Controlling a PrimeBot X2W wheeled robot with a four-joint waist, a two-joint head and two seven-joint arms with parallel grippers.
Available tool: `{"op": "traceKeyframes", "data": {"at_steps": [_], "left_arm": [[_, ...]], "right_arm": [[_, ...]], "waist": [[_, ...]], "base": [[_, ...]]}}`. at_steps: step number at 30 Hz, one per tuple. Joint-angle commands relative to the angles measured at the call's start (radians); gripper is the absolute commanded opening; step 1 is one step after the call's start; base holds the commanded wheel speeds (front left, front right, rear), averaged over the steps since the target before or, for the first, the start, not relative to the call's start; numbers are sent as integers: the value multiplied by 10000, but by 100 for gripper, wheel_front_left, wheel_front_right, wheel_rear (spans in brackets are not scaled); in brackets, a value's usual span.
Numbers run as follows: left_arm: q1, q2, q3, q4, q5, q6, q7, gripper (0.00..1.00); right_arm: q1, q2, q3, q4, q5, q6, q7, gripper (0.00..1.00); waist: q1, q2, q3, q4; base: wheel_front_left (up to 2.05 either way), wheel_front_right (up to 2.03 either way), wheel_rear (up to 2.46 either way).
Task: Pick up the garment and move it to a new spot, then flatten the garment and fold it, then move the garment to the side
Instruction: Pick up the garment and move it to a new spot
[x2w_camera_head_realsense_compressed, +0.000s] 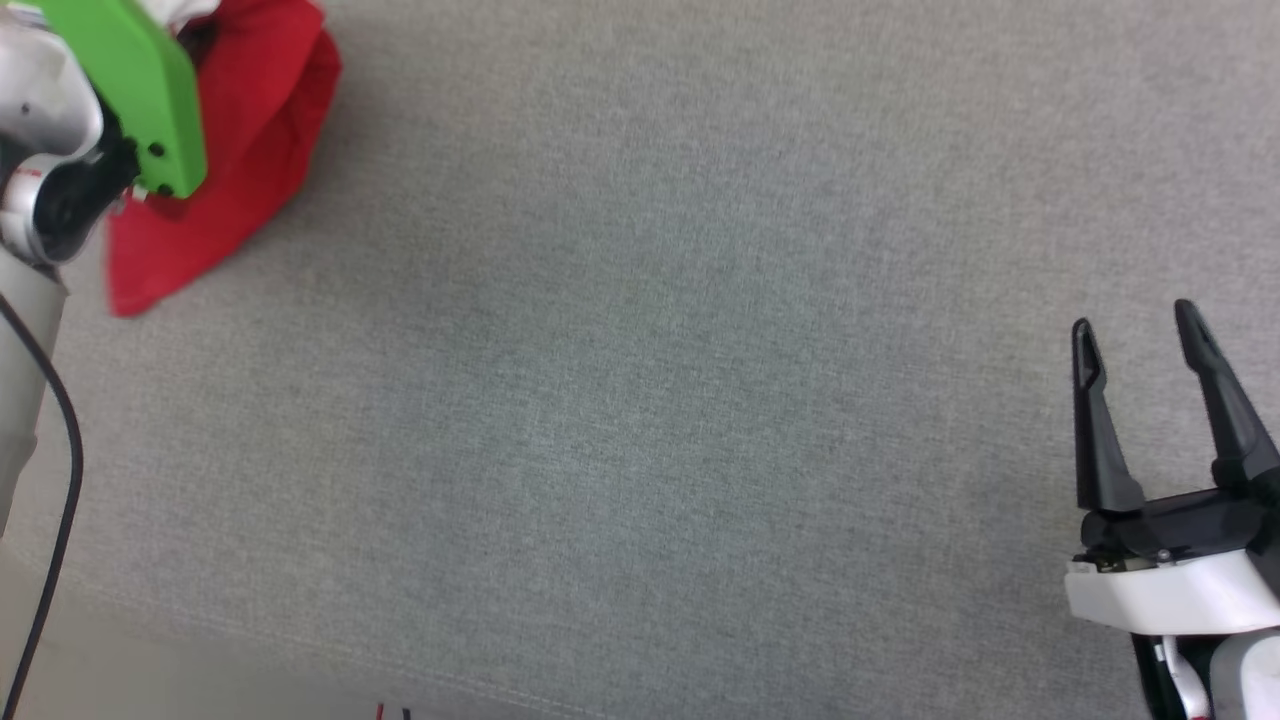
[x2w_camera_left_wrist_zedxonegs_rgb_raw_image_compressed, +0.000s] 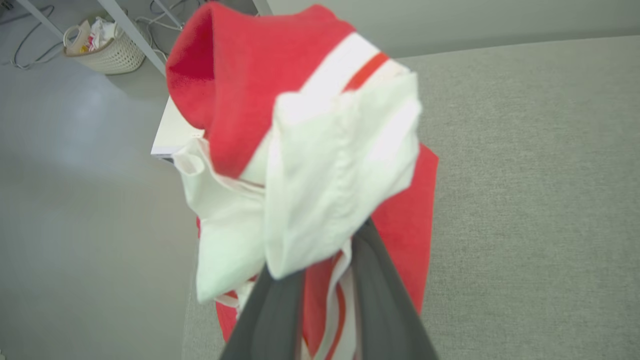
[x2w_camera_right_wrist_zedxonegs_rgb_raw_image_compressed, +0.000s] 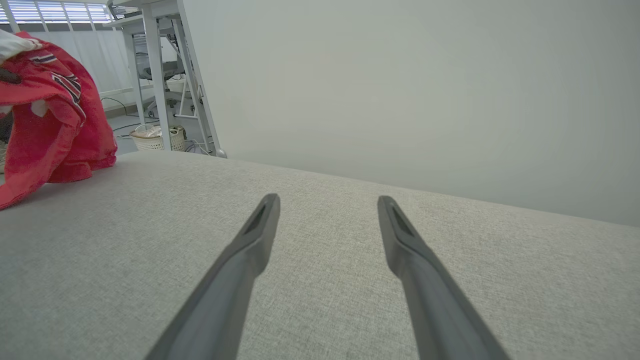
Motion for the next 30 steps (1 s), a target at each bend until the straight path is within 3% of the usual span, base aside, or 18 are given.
{"op": "traceKeyframes", "data": {"at_steps": [1, 7, 13, 30], "left_arm": [[-348, 111, -267, -338, -112, -20, -4, 0], [-859, -64, -1637, -1523, -247, -20, 85, 0], [-1384, -714, -3187, -2060, -311, -21, -58, 0], [-2717, -3854, -8005, -1081, -1215, -21, -1603, 0]], "right_arm": [[79, 114, 35, 46, 32, -7, -90, 100], [165, 511, 30, 171, 58, -7, -90, 100], [89, 777, 70, 275, 106, -7, -90, 100], [-206, 1191, -57, 412, 381, -7, -90, 100]], "waist": [[0, 0, -751, -103], [0, 0, -1313, -557], [0, 0, -1486, -1280], [0, 0, -1017, -3661]], "base": [[0, 0, 0], [0, 0, 0], [0, 0, 0], [0, 0, 0]]}}
